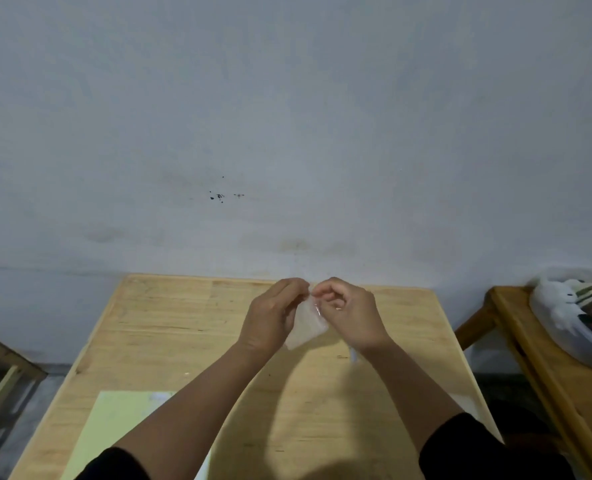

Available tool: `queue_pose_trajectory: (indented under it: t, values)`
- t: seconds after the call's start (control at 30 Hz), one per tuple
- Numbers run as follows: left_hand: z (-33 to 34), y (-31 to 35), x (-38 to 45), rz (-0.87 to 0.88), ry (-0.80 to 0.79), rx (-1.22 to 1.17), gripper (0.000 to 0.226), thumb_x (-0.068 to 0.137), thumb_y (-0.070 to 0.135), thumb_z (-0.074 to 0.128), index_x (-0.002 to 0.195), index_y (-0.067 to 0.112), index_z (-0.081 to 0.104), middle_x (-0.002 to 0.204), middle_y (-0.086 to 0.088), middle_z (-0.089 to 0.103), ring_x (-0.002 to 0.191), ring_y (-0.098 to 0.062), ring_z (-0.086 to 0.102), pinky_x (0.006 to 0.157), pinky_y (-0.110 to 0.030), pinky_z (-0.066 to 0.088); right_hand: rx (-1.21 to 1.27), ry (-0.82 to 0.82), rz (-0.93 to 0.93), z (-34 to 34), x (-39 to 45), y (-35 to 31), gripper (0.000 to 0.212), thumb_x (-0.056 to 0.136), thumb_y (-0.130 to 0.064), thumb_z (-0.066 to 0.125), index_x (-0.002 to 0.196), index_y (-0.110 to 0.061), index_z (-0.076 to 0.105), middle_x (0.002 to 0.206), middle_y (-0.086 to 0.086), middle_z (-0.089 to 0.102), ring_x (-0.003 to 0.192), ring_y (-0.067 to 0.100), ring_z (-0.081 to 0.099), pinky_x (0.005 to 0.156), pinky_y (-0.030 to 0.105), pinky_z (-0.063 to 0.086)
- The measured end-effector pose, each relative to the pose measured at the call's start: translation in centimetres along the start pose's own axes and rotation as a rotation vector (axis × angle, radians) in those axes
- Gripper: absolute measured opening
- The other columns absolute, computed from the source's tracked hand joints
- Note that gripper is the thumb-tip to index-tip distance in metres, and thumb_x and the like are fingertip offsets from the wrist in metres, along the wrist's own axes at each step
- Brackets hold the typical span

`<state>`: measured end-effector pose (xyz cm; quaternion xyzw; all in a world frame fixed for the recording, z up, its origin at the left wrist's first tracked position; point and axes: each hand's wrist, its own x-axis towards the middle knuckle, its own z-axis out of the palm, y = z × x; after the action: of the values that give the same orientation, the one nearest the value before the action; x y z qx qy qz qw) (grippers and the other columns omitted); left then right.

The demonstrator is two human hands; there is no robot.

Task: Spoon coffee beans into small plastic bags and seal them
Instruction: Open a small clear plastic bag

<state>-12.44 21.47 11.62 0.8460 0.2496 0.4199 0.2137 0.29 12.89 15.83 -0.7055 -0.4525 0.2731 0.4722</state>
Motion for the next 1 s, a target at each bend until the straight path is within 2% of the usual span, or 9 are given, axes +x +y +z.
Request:
queue_pose_trajectory:
  t: [0.07, 0.17, 0.27, 0.37, 0.57, 0.7, 0.77, 0.87, 1.0]
  values:
    - [0.6, 0.3, -0.3, -0.163, 0.053, -0.133, 0.021, 0.087, 0.008, 0.056, 0.098, 0.023, 0.064, 0.105, 0.009, 0.064, 0.091, 0.001, 0.058, 0.075, -0.011, 0.046, -0.066, 0.041, 0.000, 0.6, 0.3, 0.6, 0.015, 0.085, -0.004, 0.061, 0.089, -0.015, 0.071, 0.081, -0.008, 0.068, 0.071, -0.001, 0.059, 0.078, 0.015, 0.048]
    - [1.3, 1.4, -0.4, -0.450, 0.095, -0.274, 0.011, 0.086, 0.012, 0.066, 0.092, 0.019, 0.072, 0.114, 0.014, 0.055, 0.095, 0.007, 0.058, 0.074, -0.003, 0.043, -0.063, 0.108, 0.012, 1.2, 0.6, 1.1, 0.014, 0.084, -0.006, 0.063, 0.088, -0.013, 0.073, 0.075, -0.014, 0.067, 0.069, -0.004, 0.062, 0.075, 0.011, 0.048]
    - [1.5, 2.3, -0.1, -0.645, 0.094, -0.414, 0.005, 0.084, 0.019, 0.069, 0.088, 0.020, 0.071, 0.098, 0.013, 0.066, 0.084, 0.004, 0.062, 0.069, -0.007, 0.043, -0.036, 0.131, 0.007, 1.4, 0.5, 1.3, 0.014, 0.084, -0.006, 0.063, 0.089, -0.013, 0.074, 0.074, -0.014, 0.068, 0.070, -0.005, 0.064, 0.075, 0.010, 0.048]
    - [1.2, 2.7, 0.5, -0.767, 0.095, -0.518, 0.007, 0.082, 0.015, 0.071, 0.088, 0.015, 0.072, 0.082, 0.007, 0.072, 0.074, 0.004, 0.065, 0.066, -0.007, 0.046, 0.008, 0.132, 0.037, 1.3, 0.6, 1.7, 0.014, 0.084, -0.005, 0.065, 0.092, -0.012, 0.074, 0.077, -0.015, 0.068, 0.072, -0.007, 0.064, 0.076, 0.010, 0.050]
    - [1.1, 3.0, 1.0, -0.834, 0.094, -0.506, 0.013, 0.081, 0.006, 0.068, 0.080, 0.019, 0.071, 0.074, 0.004, 0.069, 0.066, 0.000, 0.062, 0.063, -0.011, 0.048, 0.057, 0.176, 0.077, 1.6, 0.5, 1.8, 0.008, 0.079, -0.007, 0.072, 0.087, -0.007, 0.073, 0.073, -0.017, 0.065, 0.066, -0.008, 0.062, 0.072, 0.007, 0.049]
    - [1.3, 3.0, 0.9, -0.809, 0.079, -0.469, 0.021, 0.085, 0.011, 0.064, 0.089, 0.030, 0.072, 0.077, 0.004, 0.070, 0.066, 0.000, 0.058, 0.063, -0.009, 0.045, 0.065, 0.220, 0.086, 1.9, 0.3, 1.6, 0.008, 0.082, -0.007, 0.069, 0.088, -0.010, 0.073, 0.072, -0.019, 0.063, 0.066, -0.008, 0.061, 0.072, 0.008, 0.049]
    - [1.2, 2.9, 0.9, -0.833, 0.065, -0.502, 0.021, 0.087, 0.014, 0.064, 0.095, 0.030, 0.072, 0.083, 0.011, 0.071, 0.069, 0.006, 0.060, 0.065, -0.005, 0.044, 0.035, 0.208, 0.093, 2.1, 0.4, 1.6, 0.011, 0.083, -0.009, 0.068, 0.092, -0.012, 0.073, 0.075, -0.019, 0.065, 0.069, -0.007, 0.062, 0.074, 0.009, 0.049]
    - [1.0, 2.7, 0.9, -0.872, 0.035, -0.583, 0.019, 0.087, 0.016, 0.064, 0.100, 0.027, 0.072, 0.091, 0.015, 0.071, 0.080, 0.011, 0.062, 0.069, -0.002, 0.044, 0.008, 0.172, 0.096, 2.1, 0.6, 1.5, 0.011, 0.082, -0.011, 0.068, 0.091, -0.016, 0.073, 0.073, -0.015, 0.066, 0.068, -0.008, 0.061, 0.068, 0.004, 0.046]
    - [0.8, 2.2, 0.9, -0.915, 0.008, -0.669, 0.017, 0.083, 0.016, 0.069, 0.099, 0.022, 0.073, 0.088, 0.006, 0.073, 0.084, 0.001, 0.067, 0.073, -0.008, 0.048, 0.062, 0.143, 0.134, 1.9, 0.6, 1.4, 0.011, 0.080, -0.008, 0.071, 0.089, -0.015, 0.073, 0.071, -0.012, 0.067, 0.066, -0.007, 0.062, 0.067, 0.004, 0.046]
